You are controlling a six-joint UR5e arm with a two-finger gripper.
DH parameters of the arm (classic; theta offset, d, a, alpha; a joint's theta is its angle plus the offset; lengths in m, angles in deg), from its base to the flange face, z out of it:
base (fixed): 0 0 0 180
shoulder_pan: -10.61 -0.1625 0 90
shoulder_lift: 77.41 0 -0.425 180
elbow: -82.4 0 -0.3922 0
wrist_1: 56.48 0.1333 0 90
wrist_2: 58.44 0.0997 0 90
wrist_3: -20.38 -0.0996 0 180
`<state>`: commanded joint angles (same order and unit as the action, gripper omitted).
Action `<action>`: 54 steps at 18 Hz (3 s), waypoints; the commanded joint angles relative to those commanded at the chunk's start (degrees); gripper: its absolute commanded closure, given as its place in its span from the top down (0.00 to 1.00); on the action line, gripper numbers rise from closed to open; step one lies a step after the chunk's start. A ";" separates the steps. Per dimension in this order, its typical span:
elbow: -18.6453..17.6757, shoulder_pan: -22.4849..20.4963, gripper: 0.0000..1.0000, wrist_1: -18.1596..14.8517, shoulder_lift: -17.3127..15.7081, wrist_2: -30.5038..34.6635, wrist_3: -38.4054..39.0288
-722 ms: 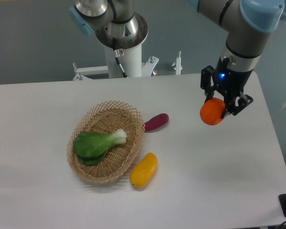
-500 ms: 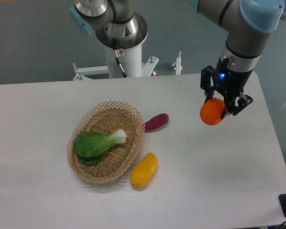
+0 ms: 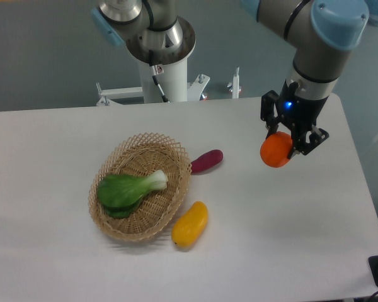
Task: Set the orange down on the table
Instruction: 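Carry the orange toward the eggplant and lower it to the table, then open the gripper to release the orange and lift slightly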
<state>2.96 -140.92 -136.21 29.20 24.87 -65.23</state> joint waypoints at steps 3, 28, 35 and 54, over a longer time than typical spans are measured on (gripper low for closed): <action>-4.04 2.11 0.37 6.92 1.32 1.49 3.50; -20.05 5.28 0.37 21.10 8.27 4.66 8.44; -19.70 5.28 0.88 21.37 8.26 4.57 8.27; -9.17 4.66 1.00 21.46 3.87 3.61 8.80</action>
<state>-6.21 -136.26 -114.75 33.07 28.48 -56.43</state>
